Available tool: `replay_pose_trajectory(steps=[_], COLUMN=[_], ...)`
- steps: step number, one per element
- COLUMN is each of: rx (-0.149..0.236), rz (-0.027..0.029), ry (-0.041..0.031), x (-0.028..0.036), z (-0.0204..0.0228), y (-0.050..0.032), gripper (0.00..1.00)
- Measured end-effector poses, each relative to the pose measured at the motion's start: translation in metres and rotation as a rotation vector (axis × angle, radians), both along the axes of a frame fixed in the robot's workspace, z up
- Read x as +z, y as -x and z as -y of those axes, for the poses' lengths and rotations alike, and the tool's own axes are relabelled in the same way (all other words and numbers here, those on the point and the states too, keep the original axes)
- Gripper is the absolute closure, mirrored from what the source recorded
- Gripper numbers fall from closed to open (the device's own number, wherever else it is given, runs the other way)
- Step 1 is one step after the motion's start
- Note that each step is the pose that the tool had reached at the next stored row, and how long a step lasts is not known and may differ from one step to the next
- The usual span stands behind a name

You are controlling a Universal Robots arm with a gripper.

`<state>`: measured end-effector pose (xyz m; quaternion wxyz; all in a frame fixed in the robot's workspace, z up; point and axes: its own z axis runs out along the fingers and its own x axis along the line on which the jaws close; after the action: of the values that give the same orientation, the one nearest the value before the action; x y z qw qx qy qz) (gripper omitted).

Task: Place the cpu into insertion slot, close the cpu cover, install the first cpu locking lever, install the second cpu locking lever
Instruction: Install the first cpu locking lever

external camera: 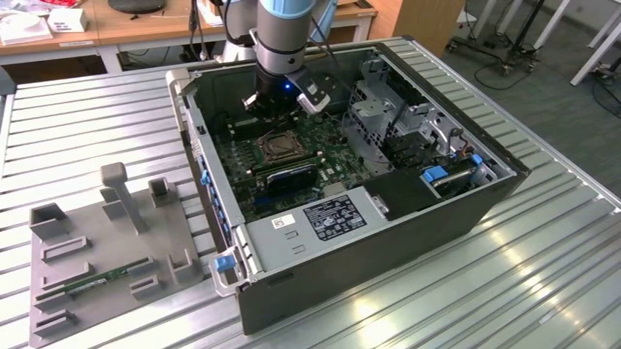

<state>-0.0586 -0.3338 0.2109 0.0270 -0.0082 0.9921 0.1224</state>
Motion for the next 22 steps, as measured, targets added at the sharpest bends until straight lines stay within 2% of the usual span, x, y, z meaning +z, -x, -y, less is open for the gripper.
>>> replay_pose_trajectory(steps=[22], rx=[0.001], rz=[-0.0001], ry=[0.0005], x=[-0.0103], z=[-0.0002], y=[-0.0058], gripper=[0.89])
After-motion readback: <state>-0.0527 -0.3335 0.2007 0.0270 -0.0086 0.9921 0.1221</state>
